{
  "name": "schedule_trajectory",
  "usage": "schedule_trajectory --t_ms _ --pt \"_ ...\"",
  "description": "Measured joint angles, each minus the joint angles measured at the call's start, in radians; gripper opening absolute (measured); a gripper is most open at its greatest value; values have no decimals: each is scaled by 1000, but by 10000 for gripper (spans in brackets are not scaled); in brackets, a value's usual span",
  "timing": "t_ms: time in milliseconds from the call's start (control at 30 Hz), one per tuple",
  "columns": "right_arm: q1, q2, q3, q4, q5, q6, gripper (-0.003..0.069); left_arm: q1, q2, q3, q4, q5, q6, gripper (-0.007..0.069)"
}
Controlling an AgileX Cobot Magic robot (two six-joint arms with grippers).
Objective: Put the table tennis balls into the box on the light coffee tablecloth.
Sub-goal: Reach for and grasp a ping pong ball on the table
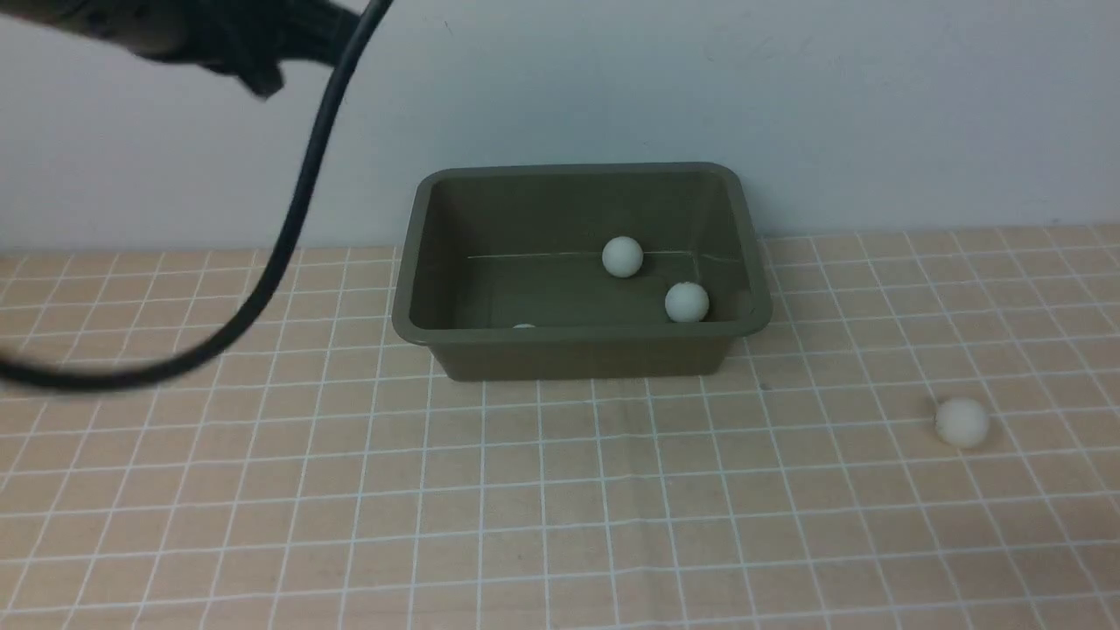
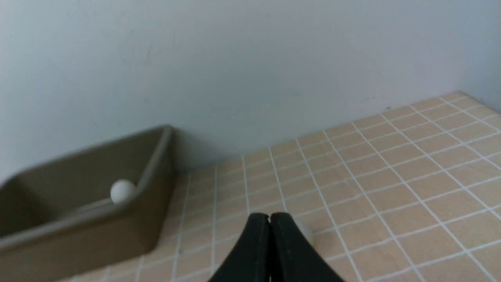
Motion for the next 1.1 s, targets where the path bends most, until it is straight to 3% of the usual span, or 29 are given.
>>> schedule_trajectory --t_ms 200,300,333,433,567,767,933,1100 --pt "0 0 0 406 -95 51 -19 0 -275 403 -1 -125 -5 -69" --pt "0 0 0 550 -119 59 -19 0 -354 493 -7 -144 -20 -69" --pt "0 0 0 658 -148 57 -19 0 -399 534 -12 -147 -32 -69" --pt "0 0 0 769 -205 31 -19 0 -481 591 -34 -138 -47 -69" --pt "0 0 0 789 -220 -91 -19 0 -563 621 -50 -98 -52 -69" --pt "0 0 -18 784 -15 -310 -19 0 -663 627 -55 -8 -52 -69" --pt "0 0 -138 773 103 -478 -19 0 -703 627 -56 60 -45 -69" --pt "0 0 -315 766 202 -726 -19 0 -711 628 -57 122 -45 -69"
